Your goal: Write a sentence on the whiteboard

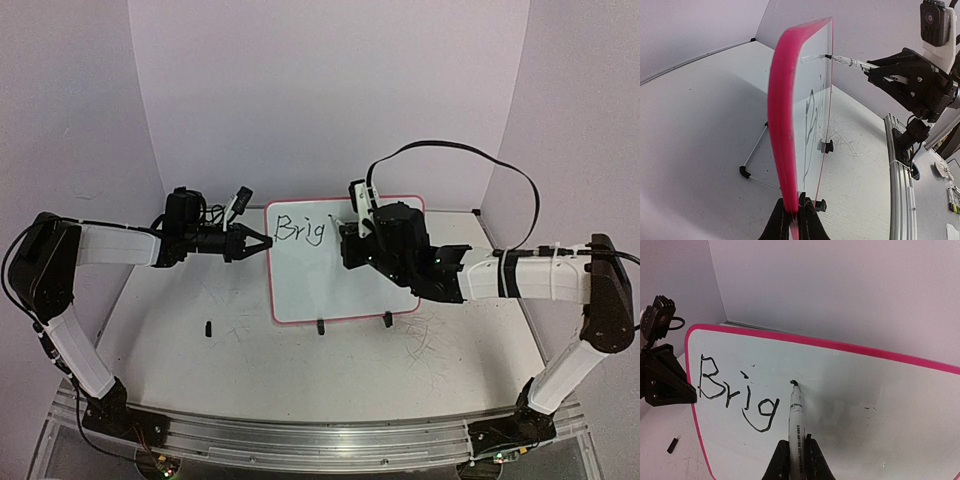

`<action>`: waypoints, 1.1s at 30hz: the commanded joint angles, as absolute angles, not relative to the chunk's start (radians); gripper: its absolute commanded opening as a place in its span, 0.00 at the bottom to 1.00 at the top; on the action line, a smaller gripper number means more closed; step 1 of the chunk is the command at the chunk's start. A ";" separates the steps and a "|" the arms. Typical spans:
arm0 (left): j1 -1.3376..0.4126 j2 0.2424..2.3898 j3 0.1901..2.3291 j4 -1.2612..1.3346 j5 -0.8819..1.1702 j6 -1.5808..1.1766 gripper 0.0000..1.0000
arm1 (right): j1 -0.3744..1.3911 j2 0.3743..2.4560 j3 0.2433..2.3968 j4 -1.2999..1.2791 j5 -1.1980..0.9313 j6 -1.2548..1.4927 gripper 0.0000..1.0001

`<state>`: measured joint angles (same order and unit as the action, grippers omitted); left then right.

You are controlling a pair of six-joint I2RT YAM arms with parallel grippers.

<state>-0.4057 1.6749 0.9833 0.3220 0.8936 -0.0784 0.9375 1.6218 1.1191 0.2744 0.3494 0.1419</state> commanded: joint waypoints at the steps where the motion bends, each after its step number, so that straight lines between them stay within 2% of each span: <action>1: -0.400 1.625 0.991 0.369 0.867 -0.029 0.00 | 0.933 1.635 1.142 0.256 0.350 0.167 0.00; 20: -0.400 1.620 0.990 0.369 0.870 -0.029 0.00 | 0.962 1.622 1.078 0.233 0.316 0.236 0.00; 33: -0.401 1.621 0.990 0.369 0.871 -0.029 0.00 | 0.966 1.631 1.122 0.266 0.356 0.221 0.00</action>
